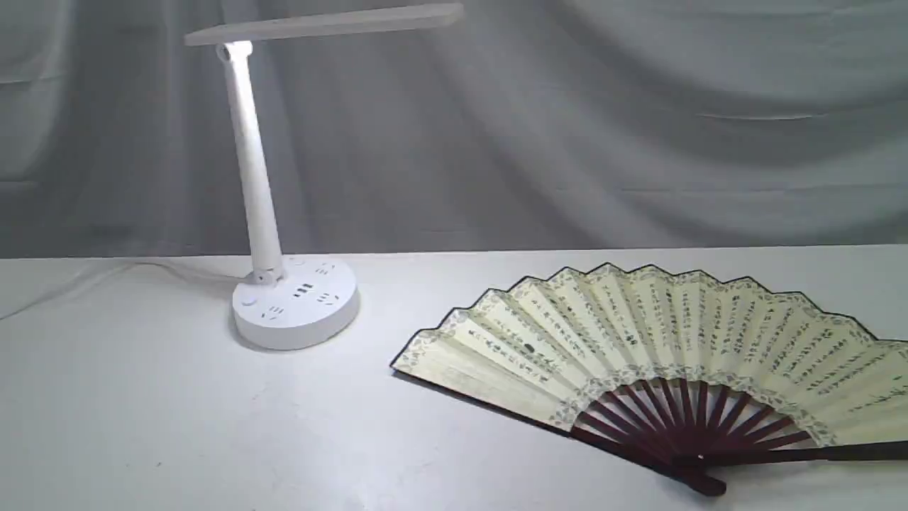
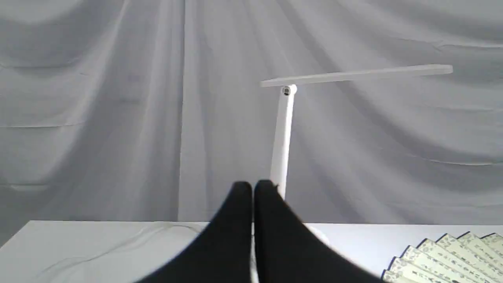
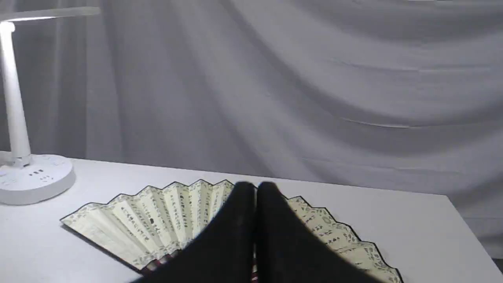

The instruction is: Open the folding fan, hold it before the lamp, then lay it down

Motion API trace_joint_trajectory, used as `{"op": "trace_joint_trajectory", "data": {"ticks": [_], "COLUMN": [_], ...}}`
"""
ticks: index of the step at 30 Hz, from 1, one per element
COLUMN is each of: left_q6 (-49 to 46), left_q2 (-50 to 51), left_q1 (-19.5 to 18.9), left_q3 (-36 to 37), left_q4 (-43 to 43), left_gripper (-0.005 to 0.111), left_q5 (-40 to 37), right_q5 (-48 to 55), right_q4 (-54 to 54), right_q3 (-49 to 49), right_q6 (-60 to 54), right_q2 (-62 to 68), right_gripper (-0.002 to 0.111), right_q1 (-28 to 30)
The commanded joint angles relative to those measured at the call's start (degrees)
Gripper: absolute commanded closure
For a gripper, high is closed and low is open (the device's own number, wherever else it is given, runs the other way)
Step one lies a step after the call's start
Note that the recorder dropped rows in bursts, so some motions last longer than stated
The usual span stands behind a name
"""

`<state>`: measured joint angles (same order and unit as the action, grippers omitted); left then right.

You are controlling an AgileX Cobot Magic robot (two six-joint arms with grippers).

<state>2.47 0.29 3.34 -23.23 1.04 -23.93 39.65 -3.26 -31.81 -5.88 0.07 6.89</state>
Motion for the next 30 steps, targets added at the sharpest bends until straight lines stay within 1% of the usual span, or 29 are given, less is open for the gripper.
{"op": "trace_joint_trajectory", "data": {"ticks": [1, 6, 8, 10, 14, 16, 18, 22, 30], "left_q6": [0.52, 0.52, 0.52, 0.52, 0.52, 0.52, 0.37, 0.37, 0.51], "left_q2": [-0.29, -0.29, -0.29, -0.29, -0.29, -0.29, -0.29, -0.29, -0.29], "left_q1": [-0.05, -0.05, -0.05, -0.05, -0.05, -0.05, -0.05, -0.05, -0.05], "left_q3": [5.21, 11.69, 14.21, 16.68, 21.79, 23.23, 23.23, 23.23, 23.23], "left_q4": [0.68, 0.68, 0.68, 0.68, 0.68, 0.68, 0.68, 0.68, 1.11], "left_gripper": [0.107, 0.107, 0.107, 0.107, 0.107, 0.107, 0.107, 0.107, 0.107], "left_q5": [6.79, 11.84, 13.39, 13.39, 13.93, 16.42, 12.87, 15.48, 13.41], "right_q5": [-10.81, -23.94, -26.18, -29.04, -32.65, -34.49, -28.18, -26.57, -26.23], "right_q4": [-0.42, -3.5, -3.35, -2.32, 2.43, 3.26, 3.26, 3.26, 3.26], "right_q3": [6.5, 14.86, 17.87, 21.84, 29.91, 31.81, 31.81, 31.81, 31.81], "right_q6": [0.42, 0.6, 0.35, -0.03, -0.03, -0.03, -0.08, -0.72, -0.72], "right_q2": [-0.07, -0.07, -0.07, -0.07, -0.07, -0.07, -0.07, -0.07, -0.07], "right_gripper": [0.108, 0.108, 0.108, 0.108, 0.108, 0.108, 0.108, 0.108, 0.108], "right_q1": [-0.35, -0.35, -0.35, -0.35, -0.35, -0.35, -0.35, -0.35, -0.35]}}
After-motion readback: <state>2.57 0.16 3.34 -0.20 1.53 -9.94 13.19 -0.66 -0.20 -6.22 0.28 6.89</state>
